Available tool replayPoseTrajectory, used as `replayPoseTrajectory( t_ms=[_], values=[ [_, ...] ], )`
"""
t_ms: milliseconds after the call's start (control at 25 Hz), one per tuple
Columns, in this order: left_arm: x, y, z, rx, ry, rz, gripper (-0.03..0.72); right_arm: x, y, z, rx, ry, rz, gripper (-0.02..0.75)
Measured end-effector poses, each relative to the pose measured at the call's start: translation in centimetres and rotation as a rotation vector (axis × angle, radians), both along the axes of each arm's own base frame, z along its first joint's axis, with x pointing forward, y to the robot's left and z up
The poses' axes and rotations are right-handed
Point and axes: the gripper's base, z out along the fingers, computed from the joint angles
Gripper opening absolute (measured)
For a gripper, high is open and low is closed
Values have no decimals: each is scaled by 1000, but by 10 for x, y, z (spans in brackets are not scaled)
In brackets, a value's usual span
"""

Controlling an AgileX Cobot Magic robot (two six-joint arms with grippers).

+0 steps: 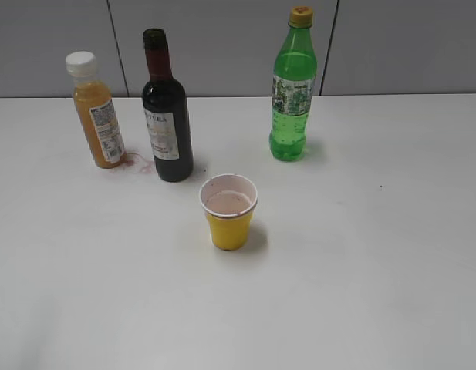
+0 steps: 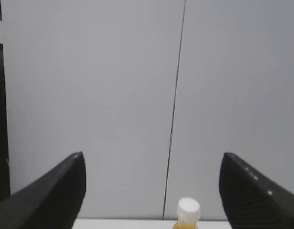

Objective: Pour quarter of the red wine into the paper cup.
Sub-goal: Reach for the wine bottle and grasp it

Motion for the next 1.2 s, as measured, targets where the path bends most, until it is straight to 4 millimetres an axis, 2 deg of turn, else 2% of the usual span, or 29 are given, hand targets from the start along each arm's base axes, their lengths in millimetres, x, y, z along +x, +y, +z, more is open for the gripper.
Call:
replayPoseTrajectory(
  t_ms=[320, 480, 680, 880, 1200],
  values=[
    [52, -2, 2, 8, -122, 3, 649, 0, 0, 0, 0, 0, 0, 591],
    [77, -9, -7, -25, -117, -76, 648, 0, 0, 0, 0, 0, 0, 591],
    [106, -25, -32, 11, -33, -238, 644, 0, 0, 0, 0, 0, 0, 591],
    [124, -41, -57, 98, 36, -396, 636, 0, 0, 0, 0, 0, 0, 591],
    [151, -48, -105, 112, 205, -486, 628, 0, 0, 0, 0, 0, 0, 591]
  ],
)
